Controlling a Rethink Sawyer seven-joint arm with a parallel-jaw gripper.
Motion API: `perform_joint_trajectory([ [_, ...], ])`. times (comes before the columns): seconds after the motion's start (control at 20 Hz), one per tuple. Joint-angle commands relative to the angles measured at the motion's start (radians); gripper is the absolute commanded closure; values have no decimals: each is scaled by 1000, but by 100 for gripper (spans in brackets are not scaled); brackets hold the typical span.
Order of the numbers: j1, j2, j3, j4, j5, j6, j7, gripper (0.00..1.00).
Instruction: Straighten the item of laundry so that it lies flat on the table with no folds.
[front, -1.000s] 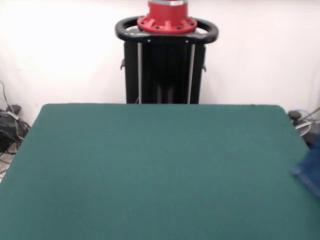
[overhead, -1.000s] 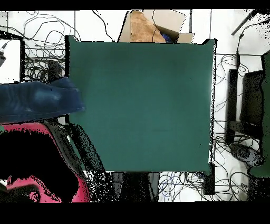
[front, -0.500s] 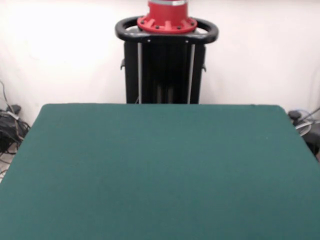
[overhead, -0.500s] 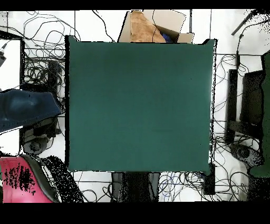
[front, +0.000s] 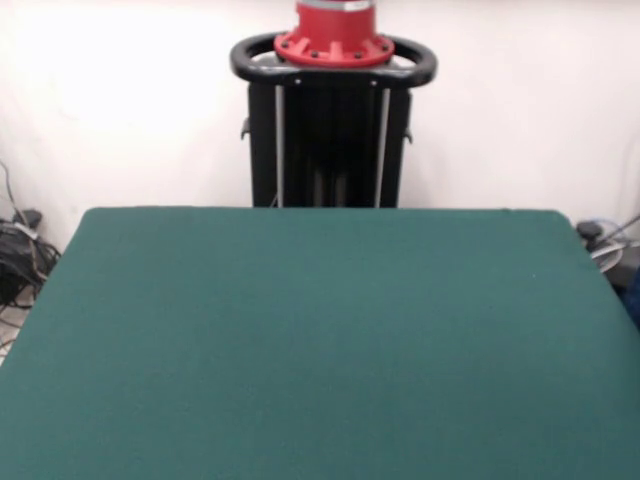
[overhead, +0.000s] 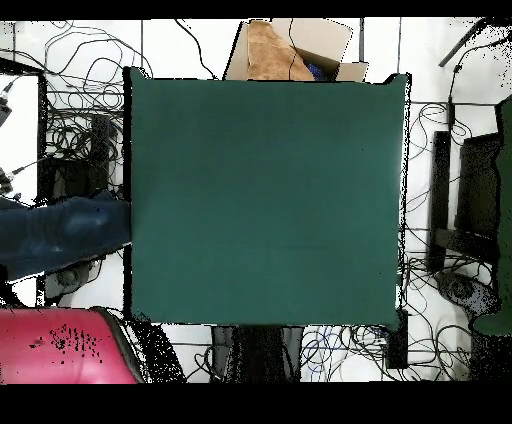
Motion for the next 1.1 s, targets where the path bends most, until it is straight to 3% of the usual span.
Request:
perform_joint_trajectory([
  [0.05, -56, -32, -74, 199, 46, 30, -277, 100],
  [0.4, -112, -32, -71, 263, 70, 40, -418, 100],
  [0.65, -145, 1, -77, 353, 172, -9, -662, 100],
  [0.85, -174, 16, -91, 391, 213, 11, -788, 100],
  [1.1, -212, 39, -100, 400, 211, 39, -869, 100],
])
